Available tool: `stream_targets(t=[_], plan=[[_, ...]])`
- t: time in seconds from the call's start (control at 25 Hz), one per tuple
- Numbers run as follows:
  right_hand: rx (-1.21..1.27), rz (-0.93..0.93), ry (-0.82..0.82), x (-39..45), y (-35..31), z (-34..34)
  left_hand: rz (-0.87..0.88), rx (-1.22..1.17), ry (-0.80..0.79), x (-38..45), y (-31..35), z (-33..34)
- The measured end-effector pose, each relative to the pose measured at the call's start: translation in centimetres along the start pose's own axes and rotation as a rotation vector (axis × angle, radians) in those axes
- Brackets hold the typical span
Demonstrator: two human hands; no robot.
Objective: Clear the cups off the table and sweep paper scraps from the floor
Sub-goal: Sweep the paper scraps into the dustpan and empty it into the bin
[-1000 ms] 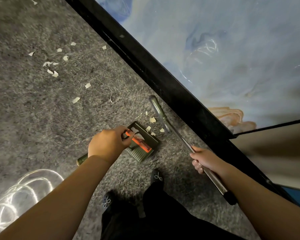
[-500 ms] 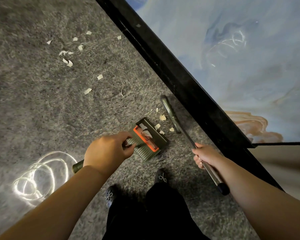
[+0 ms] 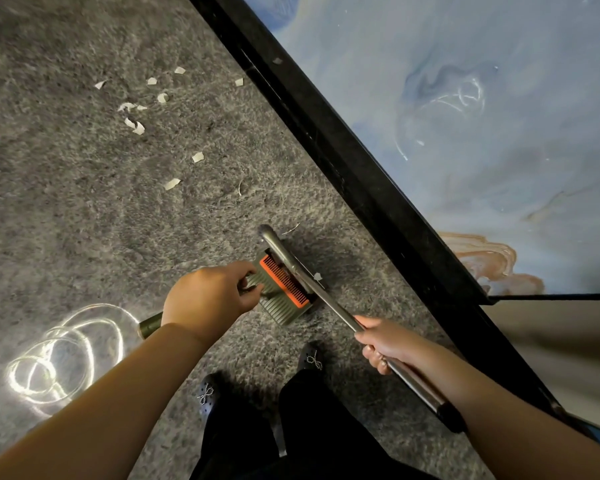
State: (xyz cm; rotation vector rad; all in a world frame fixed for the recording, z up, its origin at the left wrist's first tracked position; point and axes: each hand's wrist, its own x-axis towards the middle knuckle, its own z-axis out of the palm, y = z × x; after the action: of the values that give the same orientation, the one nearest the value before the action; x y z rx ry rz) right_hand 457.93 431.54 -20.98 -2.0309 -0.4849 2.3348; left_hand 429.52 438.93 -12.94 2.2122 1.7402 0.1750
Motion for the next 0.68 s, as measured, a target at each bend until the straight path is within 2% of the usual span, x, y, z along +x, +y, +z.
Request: stream_targets(t=[0.2,0.44,0.68], plan=[[0.076,-0.021,0.063,-1.0,-0.5,-2.5,-0.024,-0.036,-0.005,-0.3,-1.0,-1.0],[0.147,-0.026,0.212,3.2,-2.0,-4.2,-0.138,-0.02,-0.007,-0.8,-3.5,-2.4],[0.183,0.022,0.121,7.4,-2.4,-2.8,-0.076,-0.009,0.024,-2.6,-2.9,-1.5]])
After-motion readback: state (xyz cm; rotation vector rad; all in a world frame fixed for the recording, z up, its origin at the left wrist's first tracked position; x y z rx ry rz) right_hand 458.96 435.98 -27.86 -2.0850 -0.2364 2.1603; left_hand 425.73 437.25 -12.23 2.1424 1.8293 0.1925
